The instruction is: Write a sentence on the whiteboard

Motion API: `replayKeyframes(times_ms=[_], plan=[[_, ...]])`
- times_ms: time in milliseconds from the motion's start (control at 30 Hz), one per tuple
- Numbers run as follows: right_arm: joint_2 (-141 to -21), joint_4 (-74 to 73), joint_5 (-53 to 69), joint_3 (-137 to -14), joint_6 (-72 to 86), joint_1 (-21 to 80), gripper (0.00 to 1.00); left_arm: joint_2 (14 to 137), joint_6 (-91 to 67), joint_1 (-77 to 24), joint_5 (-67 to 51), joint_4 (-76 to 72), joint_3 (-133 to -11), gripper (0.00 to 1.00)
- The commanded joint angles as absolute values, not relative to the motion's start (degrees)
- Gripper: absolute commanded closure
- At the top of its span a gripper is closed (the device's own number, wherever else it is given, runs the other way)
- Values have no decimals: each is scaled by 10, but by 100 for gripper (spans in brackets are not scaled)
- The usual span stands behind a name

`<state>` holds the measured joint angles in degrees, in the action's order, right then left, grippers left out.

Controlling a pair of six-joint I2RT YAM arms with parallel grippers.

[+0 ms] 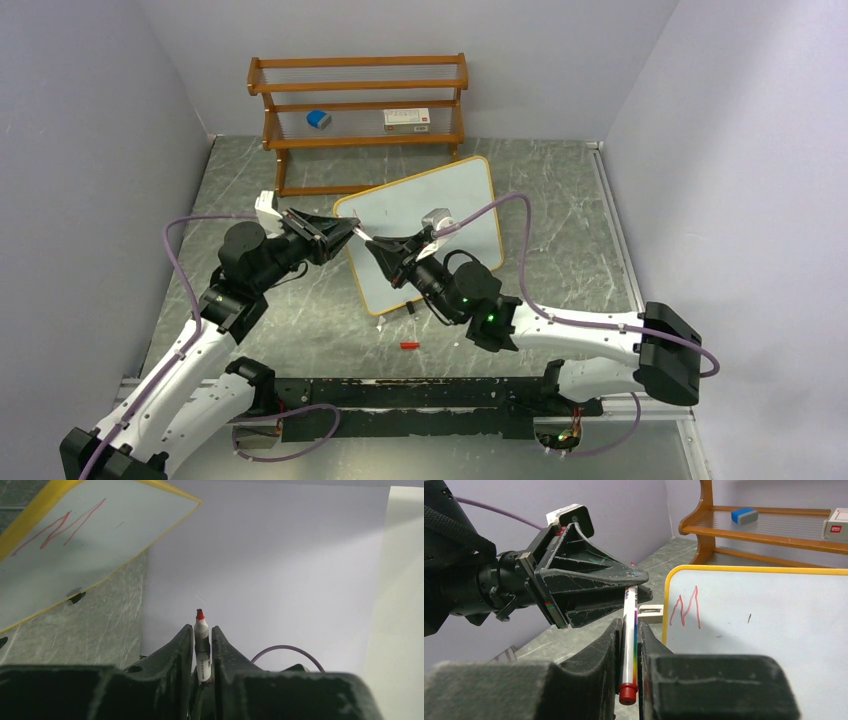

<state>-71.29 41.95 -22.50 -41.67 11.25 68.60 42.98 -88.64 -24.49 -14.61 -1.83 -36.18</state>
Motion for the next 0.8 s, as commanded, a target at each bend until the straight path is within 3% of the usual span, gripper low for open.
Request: replayKeyframes(times_ms=[0,167,333,533,767], plan=[[-678,372,-218,-441,98,679,100,425,-851,-246,-140,-6,-392,70],[-646,244,-229,-474,93,669,100,431,-722,-246,-81,65,-445,46],[-634,109,-265,-524,88,663,100,460,-549,-246,-35,123,-514,32],[-643,8,-300,-569,74,662,100,507,-339,-245,-33,149,-572,27],[-682,-69,-319,-624,64,662,100,583,-145,-206,-111,187,-641,28]])
